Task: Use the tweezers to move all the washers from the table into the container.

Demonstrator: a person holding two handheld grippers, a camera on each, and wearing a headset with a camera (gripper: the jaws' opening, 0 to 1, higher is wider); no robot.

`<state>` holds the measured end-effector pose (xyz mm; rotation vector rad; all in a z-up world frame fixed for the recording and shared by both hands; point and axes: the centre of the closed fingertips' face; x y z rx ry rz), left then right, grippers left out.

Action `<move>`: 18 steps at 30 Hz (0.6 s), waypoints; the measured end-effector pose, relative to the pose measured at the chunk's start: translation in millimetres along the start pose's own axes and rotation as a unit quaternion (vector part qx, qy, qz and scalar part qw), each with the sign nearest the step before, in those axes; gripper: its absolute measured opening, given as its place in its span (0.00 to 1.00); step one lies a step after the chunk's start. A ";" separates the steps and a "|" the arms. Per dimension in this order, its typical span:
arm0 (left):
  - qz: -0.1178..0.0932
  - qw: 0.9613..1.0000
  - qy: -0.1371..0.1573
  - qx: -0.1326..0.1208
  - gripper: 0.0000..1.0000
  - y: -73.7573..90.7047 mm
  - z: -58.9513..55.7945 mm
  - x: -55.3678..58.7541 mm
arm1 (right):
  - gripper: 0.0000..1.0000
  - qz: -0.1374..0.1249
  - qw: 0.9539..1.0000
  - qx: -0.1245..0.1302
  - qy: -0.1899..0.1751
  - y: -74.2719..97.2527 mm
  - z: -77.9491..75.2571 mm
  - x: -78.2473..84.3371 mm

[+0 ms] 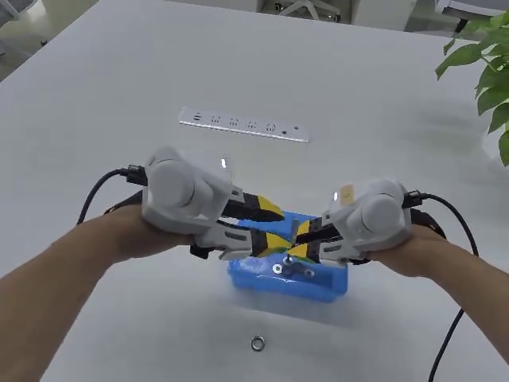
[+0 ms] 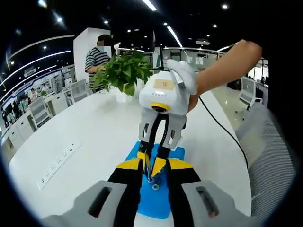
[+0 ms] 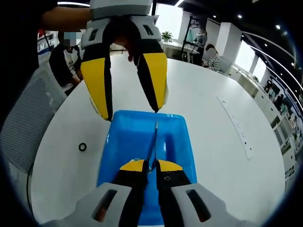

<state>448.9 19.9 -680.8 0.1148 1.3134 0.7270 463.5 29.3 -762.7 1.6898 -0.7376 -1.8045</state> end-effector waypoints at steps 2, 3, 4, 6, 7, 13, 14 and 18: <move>0.002 1.000 -0.005 0.001 0.22 -2.4 0.3 -0.7 | 0.09 0.000 1.000 0.000 0.001 0.1 -0.2 0.2; 0.004 1.000 -0.008 0.002 0.21 -3.1 0.6 -0.5 | 0.09 0.000 1.000 -0.001 0.002 0.2 0.2 0.0; 0.004 1.000 -0.010 0.002 0.20 -4.0 0.8 -0.8 | 0.09 0.000 1.000 -0.001 0.002 0.3 0.4 0.0; 0.007 1.000 -0.013 0.002 0.18 -6.1 2.3 -0.7 | 0.09 0.001 1.000 -0.002 0.004 0.4 0.6 0.0; 0.007 1.000 -0.014 0.002 0.18 -6.8 2.8 -1.0 | 0.09 0.001 1.000 -0.002 0.005 -0.2 0.4 0.1; 0.009 1.000 -0.023 0.007 0.13 -12.9 5.4 -3.4 | 0.09 0.004 1.000 -0.005 0.012 -0.6 1.9 -0.1; 0.010 1.000 -0.024 0.006 0.12 -13.7 5.8 -3.0 | 0.09 0.004 1.000 -0.005 0.012 -0.6 2.1 0.0; 0.012 0.999 -0.027 0.012 0.09 -16.0 4.8 -2.0 | 0.09 0.006 1.000 -0.006 0.017 -0.3 2.7 0.0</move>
Point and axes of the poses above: the centre of the closed fingertips' face, and the gripper's own axes: y roughly backward along the fingers, z roughly to its left, x roughly out of its underside, and after that the axes turned 15 degrees about -y, right-handed
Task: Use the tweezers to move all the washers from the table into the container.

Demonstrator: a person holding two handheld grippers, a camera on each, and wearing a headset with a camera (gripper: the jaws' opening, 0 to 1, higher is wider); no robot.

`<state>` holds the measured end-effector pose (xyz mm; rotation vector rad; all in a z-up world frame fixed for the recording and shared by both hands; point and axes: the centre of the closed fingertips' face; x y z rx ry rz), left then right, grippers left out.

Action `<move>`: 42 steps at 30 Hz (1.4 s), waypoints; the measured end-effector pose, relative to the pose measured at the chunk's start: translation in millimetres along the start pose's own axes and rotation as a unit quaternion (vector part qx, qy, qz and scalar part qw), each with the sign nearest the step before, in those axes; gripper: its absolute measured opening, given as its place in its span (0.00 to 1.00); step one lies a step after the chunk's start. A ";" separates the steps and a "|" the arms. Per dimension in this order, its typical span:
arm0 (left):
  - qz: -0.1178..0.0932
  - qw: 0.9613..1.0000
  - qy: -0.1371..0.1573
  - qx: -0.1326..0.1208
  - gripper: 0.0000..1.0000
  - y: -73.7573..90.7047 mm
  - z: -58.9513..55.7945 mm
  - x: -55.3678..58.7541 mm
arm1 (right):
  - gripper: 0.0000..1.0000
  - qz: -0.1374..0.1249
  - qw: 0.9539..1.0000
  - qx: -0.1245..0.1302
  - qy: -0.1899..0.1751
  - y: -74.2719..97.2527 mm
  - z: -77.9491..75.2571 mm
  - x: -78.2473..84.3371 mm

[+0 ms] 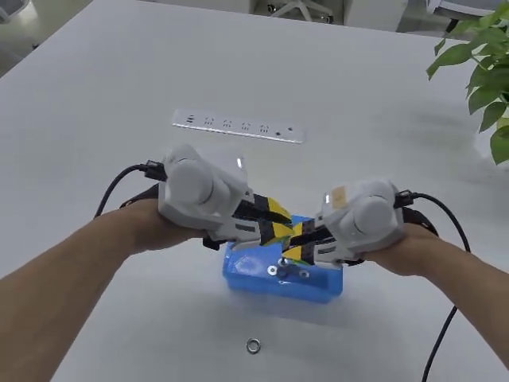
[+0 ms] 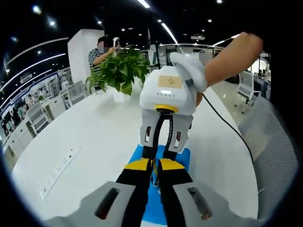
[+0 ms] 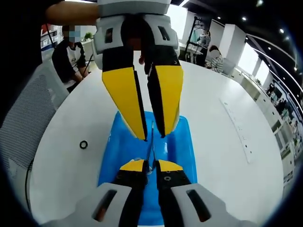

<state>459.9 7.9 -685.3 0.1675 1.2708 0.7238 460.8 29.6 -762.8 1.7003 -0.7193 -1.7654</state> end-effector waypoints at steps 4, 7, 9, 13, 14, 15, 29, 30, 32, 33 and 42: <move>-0.002 1.000 -0.003 0.005 0.06 -1.9 -2.6 -1.3 | 0.09 0.001 1.000 -0.001 0.004 0.3 0.6 0.8; -0.003 1.000 -0.006 0.006 0.06 -2.6 -3.5 -1.5 | 0.10 0.001 1.000 -0.002 0.006 0.7 0.8 1.5; -0.003 1.000 -0.009 0.007 0.06 -3.1 -3.9 -2.2 | 0.10 0.002 1.000 -0.002 0.009 1.1 1.1 1.7; -0.003 1.000 -0.015 0.008 0.05 -3.4 -5.0 -3.0 | 0.10 0.003 1.000 -0.001 0.015 1.5 1.1 2.0; -0.003 1.000 -0.016 0.008 0.05 -3.5 -5.1 -3.0 | 0.11 0.003 1.000 -0.002 0.014 1.7 1.9 1.9; -0.003 1.000 -0.019 0.008 0.05 -3.5 -5.0 -3.0 | 0.11 0.004 1.000 -0.001 0.016 1.9 1.6 2.1; -0.009 1.000 -0.029 0.001 0.05 0.0 -5.0 -13.9 | 0.12 0.002 1.000 0.009 0.023 12.9 4.0 -2.2; -0.010 1.000 -0.028 0.000 0.05 1.0 -5.0 -16.1 | 0.12 0.001 1.000 0.010 0.022 15.0 4.3 -3.2; -0.012 1.000 -0.027 -0.004 0.05 2.7 -4.7 -19.7 | 0.13 -0.004 1.000 0.015 0.017 18.7 4.6 -5.1; -0.013 1.000 -0.027 -0.005 0.04 3.3 -4.4 -20.9 | 0.14 -0.006 1.000 0.016 0.016 19.8 4.7 -5.9; -0.017 0.999 -0.023 -0.015 0.05 10.5 -3.1 -37.4 | 0.18 -0.020 0.999 0.029 0.006 32.8 8.9 -13.1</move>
Point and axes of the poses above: the centre of the closed fingertips' face, and the gripper's own axes: y roughly backward along the fingers, z roughly to its left, x roughly out of its underside, and after that the axes turned 15 degrees about -y, right-handed
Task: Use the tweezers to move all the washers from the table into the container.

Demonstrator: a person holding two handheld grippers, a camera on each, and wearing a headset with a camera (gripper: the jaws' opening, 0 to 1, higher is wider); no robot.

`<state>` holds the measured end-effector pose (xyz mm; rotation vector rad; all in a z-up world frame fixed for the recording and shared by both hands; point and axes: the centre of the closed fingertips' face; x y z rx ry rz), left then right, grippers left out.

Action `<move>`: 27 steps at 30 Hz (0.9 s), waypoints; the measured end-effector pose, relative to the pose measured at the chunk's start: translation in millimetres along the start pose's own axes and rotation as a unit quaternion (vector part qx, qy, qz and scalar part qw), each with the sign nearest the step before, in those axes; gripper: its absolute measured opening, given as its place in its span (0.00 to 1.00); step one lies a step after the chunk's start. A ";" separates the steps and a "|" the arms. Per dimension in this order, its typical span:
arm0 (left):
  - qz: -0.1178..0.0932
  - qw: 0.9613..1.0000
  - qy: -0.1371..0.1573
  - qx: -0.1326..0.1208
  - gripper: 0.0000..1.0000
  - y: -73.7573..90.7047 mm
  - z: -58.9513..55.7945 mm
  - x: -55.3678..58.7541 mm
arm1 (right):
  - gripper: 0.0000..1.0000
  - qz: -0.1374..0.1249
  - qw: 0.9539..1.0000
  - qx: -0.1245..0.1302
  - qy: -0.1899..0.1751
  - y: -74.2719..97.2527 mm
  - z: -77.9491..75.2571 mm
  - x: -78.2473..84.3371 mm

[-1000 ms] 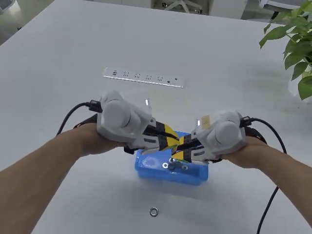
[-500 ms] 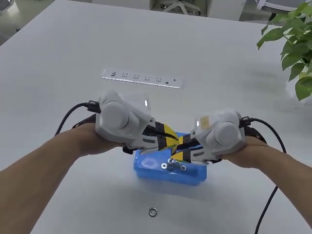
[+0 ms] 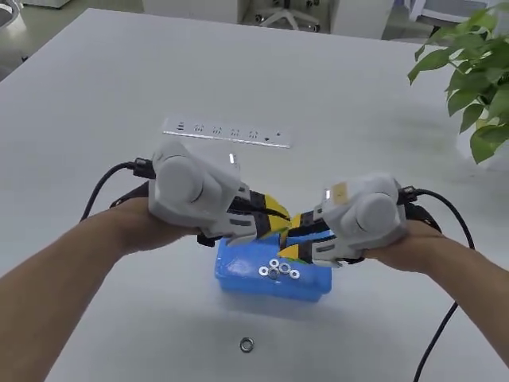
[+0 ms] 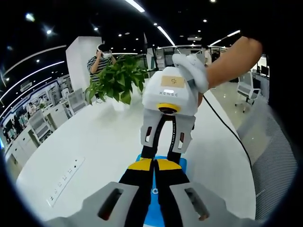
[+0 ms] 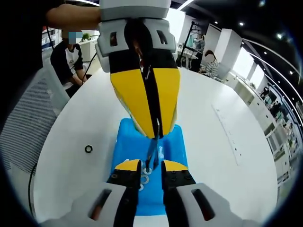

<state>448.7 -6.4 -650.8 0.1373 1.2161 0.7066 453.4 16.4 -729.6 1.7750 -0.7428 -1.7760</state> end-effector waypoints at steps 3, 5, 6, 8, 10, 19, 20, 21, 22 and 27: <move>-0.001 1.000 0.009 0.000 0.05 0.9 -0.5 -1.8 | 0.19 -0.005 1.000 0.005 -0.004 5.2 1.8 -1.7; -0.001 1.000 0.011 -0.001 0.04 2.3 -1.8 -3.7 | 0.20 -0.006 1.000 0.007 -0.005 8.6 3.5 -2.0; -0.002 1.000 0.013 -0.002 0.04 2.8 -2.0 -4.6 | 0.20 -0.007 1.000 0.008 -0.005 9.9 4.5 -2.1; -0.003 1.000 0.015 -0.004 0.04 4.7 -2.6 -7.6 | 0.21 -0.009 1.000 0.011 -0.007 12.9 6.4 -3.3; -0.005 1.000 0.019 -0.007 0.04 6.9 -1.5 -8.2 | 0.22 -0.011 1.000 0.016 -0.010 16.1 7.8 -3.7; -0.004 1.000 0.025 -0.012 0.04 17.0 -1.9 -11.1 | 0.30 -0.018 0.999 0.028 -0.042 31.0 15.0 0.7; -0.003 1.000 0.024 -0.013 0.04 18.7 -3.1 -13.2 | 0.31 -0.019 0.998 0.031 -0.046 33.9 15.9 1.7; -0.003 1.000 0.025 -0.013 0.04 19.9 -3.2 -13.6 | 0.32 -0.020 0.998 0.033 -0.048 35.6 16.3 2.1; -0.002 1.000 0.027 -0.012 0.04 21.7 -3.8 -13.3 | 0.33 -0.020 0.998 0.034 -0.054 38.1 17.4 4.0; 0.007 0.999 0.033 -0.010 0.04 29.6 -7.7 -8.7 | 0.38 -0.023 0.996 0.046 -0.074 47.7 20.6 10.1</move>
Point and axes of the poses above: the centre of the closed fingertips' face, and the gripper's own axes: y roughly backward along the fingers, z roughly to its left, x roughly out of its underside, and after that the axes turned 15 degrees about -y, right-handed
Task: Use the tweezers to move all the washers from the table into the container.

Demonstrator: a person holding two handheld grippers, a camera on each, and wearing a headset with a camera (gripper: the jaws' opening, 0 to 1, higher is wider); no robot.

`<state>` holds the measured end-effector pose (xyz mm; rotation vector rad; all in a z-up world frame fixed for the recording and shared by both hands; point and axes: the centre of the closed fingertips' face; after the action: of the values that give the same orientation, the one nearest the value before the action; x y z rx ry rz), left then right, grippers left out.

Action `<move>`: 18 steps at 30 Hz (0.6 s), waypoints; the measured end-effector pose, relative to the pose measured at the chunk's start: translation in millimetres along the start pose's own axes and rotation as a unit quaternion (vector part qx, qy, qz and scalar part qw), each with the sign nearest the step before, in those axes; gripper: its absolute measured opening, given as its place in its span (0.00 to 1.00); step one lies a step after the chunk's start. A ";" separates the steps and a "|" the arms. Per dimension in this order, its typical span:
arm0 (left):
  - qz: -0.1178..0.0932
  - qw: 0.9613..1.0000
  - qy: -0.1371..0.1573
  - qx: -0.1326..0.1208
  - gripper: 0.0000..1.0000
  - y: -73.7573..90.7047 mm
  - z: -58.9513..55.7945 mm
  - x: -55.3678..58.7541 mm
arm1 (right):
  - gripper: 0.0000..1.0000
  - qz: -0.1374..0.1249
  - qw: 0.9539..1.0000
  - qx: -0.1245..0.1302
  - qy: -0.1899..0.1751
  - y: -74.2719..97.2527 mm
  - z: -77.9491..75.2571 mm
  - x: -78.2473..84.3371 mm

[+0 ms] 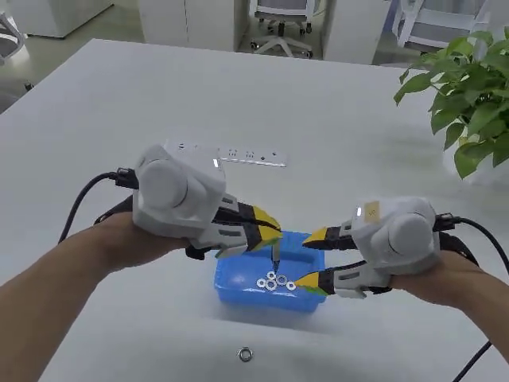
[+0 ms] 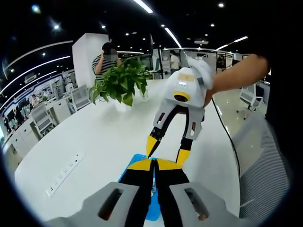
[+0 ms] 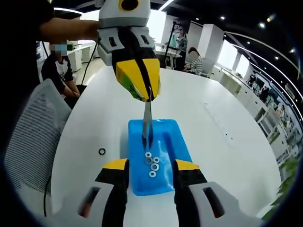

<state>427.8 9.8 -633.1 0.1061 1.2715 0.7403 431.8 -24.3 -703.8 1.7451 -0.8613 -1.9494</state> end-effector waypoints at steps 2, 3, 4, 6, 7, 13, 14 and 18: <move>0.001 1.000 0.002 -0.001 0.04 3.9 -0.2 1.3 | 0.41 -0.001 1.000 0.003 -0.004 3.6 1.1 2.6; 0.001 1.000 0.004 -0.002 0.04 5.2 -0.6 1.3 | 0.41 -0.001 1.000 0.005 -0.006 5.0 1.8 3.9; 0.002 1.000 0.004 -0.003 0.04 6.8 -1.4 1.2 | 0.42 -0.001 1.000 0.007 -0.011 6.8 2.6 5.4; 0.003 1.000 0.005 -0.002 0.04 9.6 -4.8 -1.3 | 0.45 -0.004 1.000 0.010 -0.018 9.5 4.1 8.5; 0.003 1.000 0.006 -0.002 0.04 10.0 -5.6 -2.0 | 0.46 -0.005 1.000 0.011 -0.019 10.0 4.4 9.0; 0.005 1.000 0.010 -0.001 0.04 15.8 -13.3 -3.8 | 0.56 -0.010 0.999 0.027 -0.039 16.1 7.0 16.6; 0.007 1.000 0.010 -0.001 0.04 17.2 -15.0 -3.0 | 0.58 -0.012 0.999 0.029 -0.042 17.3 7.4 18.2; 0.007 1.000 0.013 0.000 0.04 21.5 -19.8 -2.3 | 0.61 -0.016 0.998 0.034 -0.055 20.6 10.5 23.0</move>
<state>400.4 18.7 -627.6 0.1064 1.2970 0.7561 415.6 -52.4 -706.8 1.7131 -0.9537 -2.0758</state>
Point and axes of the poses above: the centre of the closed fingertips' face, and the gripper's own axes: y roughly backward along the fingers, z roughly to its left, x roughly out of its underside, and after that the axes turned 15 degrees about -y, right-handed
